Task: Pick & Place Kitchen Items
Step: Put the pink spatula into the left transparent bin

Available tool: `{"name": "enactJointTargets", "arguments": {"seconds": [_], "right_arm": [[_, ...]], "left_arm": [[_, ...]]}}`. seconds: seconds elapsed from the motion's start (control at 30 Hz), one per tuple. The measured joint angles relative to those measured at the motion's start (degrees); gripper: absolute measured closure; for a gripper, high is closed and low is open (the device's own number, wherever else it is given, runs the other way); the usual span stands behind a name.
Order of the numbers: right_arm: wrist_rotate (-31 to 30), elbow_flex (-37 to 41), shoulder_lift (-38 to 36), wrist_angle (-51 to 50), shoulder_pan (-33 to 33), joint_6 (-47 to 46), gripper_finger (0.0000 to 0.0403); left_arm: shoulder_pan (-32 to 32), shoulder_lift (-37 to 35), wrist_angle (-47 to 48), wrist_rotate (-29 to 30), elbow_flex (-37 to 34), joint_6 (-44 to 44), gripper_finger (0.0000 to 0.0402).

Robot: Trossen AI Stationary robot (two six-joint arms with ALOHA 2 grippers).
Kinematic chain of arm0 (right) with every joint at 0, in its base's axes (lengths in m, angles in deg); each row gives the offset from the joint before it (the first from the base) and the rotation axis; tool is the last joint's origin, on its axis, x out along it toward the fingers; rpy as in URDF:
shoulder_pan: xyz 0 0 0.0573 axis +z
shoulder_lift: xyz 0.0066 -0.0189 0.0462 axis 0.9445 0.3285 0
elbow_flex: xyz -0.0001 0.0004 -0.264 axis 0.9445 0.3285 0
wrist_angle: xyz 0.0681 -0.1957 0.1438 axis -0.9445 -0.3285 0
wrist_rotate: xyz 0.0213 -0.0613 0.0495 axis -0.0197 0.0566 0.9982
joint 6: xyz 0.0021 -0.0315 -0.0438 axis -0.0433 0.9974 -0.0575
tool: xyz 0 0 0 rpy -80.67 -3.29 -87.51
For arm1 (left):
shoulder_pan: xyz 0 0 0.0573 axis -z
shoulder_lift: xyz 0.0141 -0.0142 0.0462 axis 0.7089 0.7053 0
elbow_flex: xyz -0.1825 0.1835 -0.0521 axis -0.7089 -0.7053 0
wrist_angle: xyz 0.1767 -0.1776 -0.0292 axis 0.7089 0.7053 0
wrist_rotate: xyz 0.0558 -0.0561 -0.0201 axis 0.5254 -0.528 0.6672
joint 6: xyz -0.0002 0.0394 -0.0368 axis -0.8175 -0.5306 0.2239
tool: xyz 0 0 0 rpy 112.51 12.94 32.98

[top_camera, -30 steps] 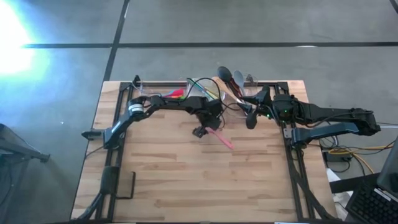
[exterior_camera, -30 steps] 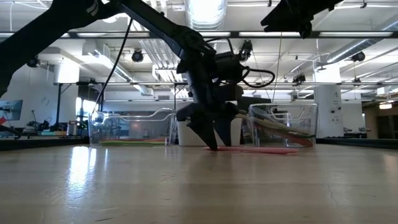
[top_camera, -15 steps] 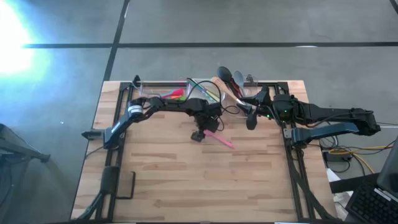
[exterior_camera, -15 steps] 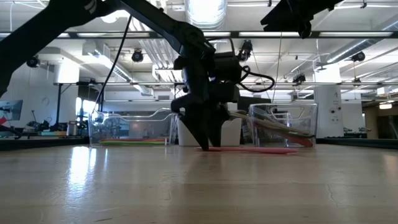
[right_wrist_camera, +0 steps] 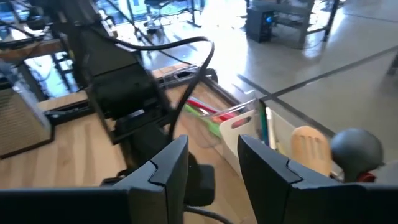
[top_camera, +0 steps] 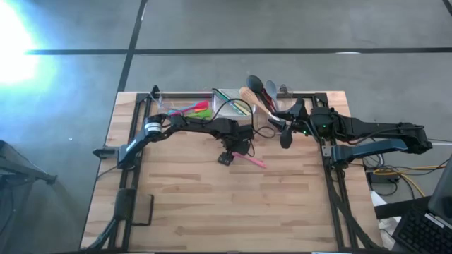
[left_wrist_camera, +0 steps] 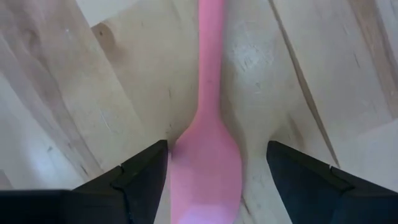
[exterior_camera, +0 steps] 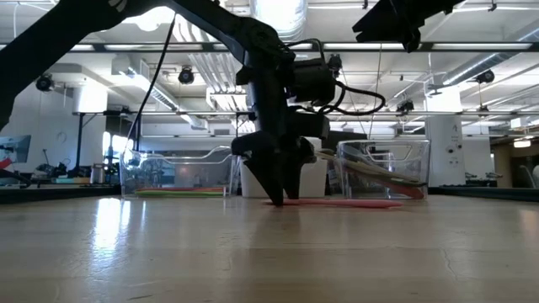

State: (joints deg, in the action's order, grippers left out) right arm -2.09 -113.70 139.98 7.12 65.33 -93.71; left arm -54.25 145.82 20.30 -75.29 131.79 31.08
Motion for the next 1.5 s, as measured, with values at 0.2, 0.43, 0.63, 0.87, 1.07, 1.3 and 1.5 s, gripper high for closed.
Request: {"name": "enactJointTargets", "arguments": {"seconds": [0.2, 0.43, 0.63, 0.87, 1.07, 1.3, 1.5], "right_arm": [[1.52, 0.0, 0.0, 0.0, 0.02, -0.81, 0.0264], [2.39, 0.0, 0.0, 0.02, 0.02, -0.98, 0.0259], [2.48, 0.0, 0.0, 0.0, 0.02, -1.07, 0.0269], [2.5, 0.0, 0.0, 0.02, 0.02, -1.05, 0.0275], [2.49, 0.0, 0.0, 0.19, 0.02, -1.05, 0.0268], [2.5, 0.0, 0.0, 0.5, 0.01, -1.04, 0.0261], [2.63, 0.0, 0.0, 0.48, 0.02, -1.01, 0.0269]], "left_arm": [[-0.18, 0.0, 0.58, -0.6, 0.0, -0.62, 0.0154], [-0.22, 0.0, 1.22, -0.45, -0.02, 0.03, 0.0237], [-0.2, -0.04, 1.75, 1.67, -0.02, 0.29, 0.0312], [-0.2, -0.17, 4.2, 1.26, 0.02, 0.93, 0.0369], [-0.51, -0.09, 5.91, -2.66, 0.02, 1.28, 0.0401], [-0.52, -0.08, 4.63, -2.74, 0.45, -0.31, 0.0389], [-0.31, 0.04, 8.88, -2.93, 3.58, -2.76, 0.0324]]}}
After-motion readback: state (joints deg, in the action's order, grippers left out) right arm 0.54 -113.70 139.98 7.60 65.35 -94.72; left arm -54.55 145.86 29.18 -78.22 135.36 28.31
